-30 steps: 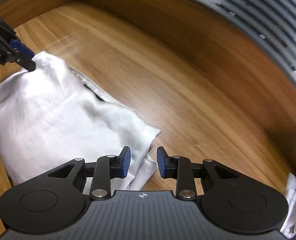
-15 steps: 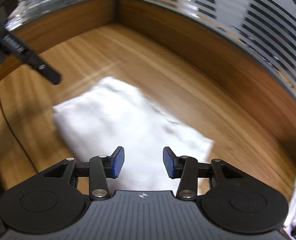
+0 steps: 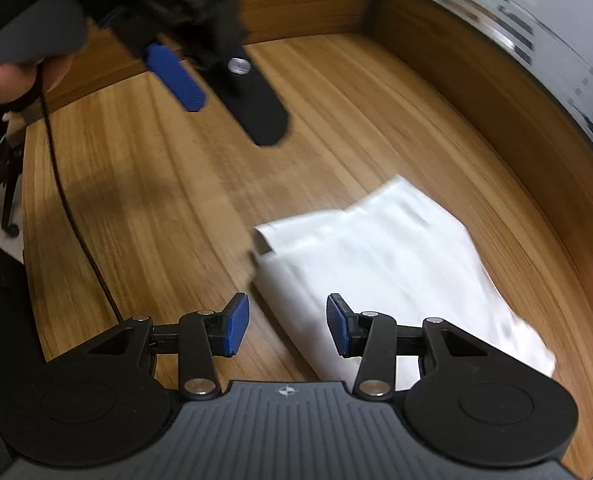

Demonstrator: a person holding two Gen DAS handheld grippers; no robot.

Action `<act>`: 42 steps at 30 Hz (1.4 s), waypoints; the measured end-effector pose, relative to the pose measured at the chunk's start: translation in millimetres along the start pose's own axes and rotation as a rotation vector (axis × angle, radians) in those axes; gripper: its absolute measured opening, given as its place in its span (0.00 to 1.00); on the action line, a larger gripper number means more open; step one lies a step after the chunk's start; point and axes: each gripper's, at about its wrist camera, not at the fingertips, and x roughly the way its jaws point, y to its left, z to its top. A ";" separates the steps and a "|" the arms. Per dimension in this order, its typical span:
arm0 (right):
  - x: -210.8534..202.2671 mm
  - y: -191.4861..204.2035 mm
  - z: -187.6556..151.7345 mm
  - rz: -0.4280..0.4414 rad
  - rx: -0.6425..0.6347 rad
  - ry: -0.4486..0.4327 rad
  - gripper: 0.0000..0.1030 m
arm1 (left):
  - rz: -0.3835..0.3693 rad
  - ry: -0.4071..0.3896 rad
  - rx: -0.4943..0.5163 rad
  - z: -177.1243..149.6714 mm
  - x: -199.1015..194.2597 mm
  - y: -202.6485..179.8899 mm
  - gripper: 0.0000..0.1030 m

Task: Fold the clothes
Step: 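Grasp the folded shirt bundle with both grippers, then lift the folded shirt off the desk with both grippers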

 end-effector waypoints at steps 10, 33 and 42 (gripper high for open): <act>50.4 31.6 11.3 -0.107 -0.132 0.089 0.43 | -0.129 0.087 -0.026 10.3 16.7 15.4 1.00; -34.0 1.4 -1.9 -0.139 0.209 -0.124 0.04 | -0.289 0.357 -0.242 30.0 145.6 -25.0 0.89; -49.4 -10.8 -12.5 -0.075 0.299 -0.131 0.05 | -0.142 0.326 -0.128 31.3 142.5 -30.6 0.18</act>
